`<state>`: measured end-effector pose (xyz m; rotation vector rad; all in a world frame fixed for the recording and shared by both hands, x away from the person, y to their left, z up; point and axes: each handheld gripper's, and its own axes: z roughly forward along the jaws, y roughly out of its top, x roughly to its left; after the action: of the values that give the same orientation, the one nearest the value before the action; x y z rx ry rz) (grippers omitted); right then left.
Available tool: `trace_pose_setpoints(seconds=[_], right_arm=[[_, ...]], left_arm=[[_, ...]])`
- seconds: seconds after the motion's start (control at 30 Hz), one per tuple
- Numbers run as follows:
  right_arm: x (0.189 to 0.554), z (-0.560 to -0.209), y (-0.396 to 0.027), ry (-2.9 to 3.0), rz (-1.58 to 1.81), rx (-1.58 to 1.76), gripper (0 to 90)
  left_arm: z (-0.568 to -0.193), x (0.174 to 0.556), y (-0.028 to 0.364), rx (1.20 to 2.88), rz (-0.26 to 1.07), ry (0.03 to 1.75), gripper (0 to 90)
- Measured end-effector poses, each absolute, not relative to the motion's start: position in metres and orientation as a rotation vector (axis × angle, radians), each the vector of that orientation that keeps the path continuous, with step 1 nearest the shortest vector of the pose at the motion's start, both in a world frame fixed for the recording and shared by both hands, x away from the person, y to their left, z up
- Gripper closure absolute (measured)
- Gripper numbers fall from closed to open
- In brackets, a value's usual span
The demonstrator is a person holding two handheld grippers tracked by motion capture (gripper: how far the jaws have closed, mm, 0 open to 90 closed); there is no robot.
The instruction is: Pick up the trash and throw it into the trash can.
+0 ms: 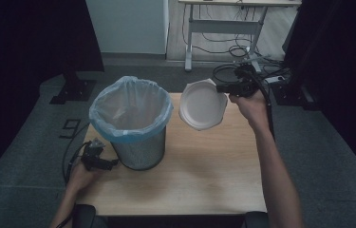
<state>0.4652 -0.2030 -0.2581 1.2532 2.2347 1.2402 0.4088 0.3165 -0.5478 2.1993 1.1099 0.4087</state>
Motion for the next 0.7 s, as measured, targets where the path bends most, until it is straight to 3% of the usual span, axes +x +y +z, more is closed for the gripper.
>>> trace_pose_setpoints(seconds=[0.7], right_arm=[[0.463, -0.185, -0.174, 2.217, 1.300, 1.177, 83.5]], left_arm=[[-0.548, 0.409, 0.316, 2.199, 0.409, 1.110, 0.0]])
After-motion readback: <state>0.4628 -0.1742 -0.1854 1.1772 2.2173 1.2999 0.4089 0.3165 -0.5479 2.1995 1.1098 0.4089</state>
